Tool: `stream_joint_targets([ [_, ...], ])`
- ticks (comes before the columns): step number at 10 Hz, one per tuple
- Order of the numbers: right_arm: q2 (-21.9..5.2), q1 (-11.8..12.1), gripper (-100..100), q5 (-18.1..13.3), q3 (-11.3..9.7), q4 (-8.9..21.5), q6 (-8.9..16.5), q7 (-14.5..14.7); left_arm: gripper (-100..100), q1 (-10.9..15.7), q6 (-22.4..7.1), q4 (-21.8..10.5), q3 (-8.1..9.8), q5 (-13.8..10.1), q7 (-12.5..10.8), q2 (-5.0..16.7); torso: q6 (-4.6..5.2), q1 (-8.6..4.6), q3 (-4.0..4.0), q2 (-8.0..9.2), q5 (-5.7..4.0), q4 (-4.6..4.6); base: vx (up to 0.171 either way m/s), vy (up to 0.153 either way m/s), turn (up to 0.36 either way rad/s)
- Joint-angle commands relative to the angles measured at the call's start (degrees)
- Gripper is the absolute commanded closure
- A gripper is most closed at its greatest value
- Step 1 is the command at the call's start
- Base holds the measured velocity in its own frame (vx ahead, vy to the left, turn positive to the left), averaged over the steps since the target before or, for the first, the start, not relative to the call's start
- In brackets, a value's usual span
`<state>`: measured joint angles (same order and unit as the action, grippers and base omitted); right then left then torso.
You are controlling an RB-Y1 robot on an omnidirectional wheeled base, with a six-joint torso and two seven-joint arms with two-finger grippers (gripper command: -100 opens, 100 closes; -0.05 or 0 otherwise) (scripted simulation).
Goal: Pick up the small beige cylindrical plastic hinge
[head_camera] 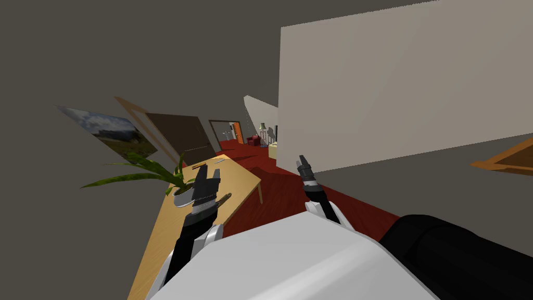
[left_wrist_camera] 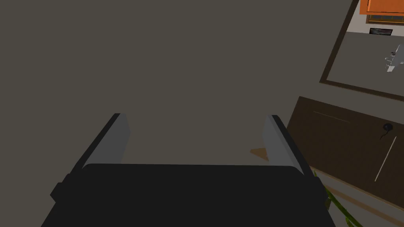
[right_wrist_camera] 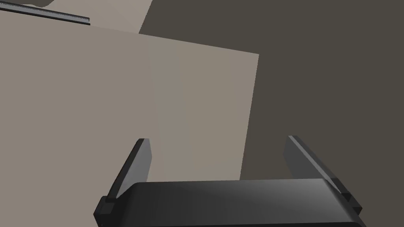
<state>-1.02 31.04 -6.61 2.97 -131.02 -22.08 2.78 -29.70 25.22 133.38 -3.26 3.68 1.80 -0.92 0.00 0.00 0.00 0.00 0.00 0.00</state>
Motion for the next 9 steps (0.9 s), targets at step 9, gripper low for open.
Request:
stream_joint_targets([
  [9,0.0,0.0,0,0.0,0.0,0.0,0.0,0.0,-100,3.24,-11.33,-10.03,5.76,-6.37,-6.48,8.67,0.0,-0.06,-0.03,-0.05,-0.01,-0.01,0.004,-0.021,0.03],
])
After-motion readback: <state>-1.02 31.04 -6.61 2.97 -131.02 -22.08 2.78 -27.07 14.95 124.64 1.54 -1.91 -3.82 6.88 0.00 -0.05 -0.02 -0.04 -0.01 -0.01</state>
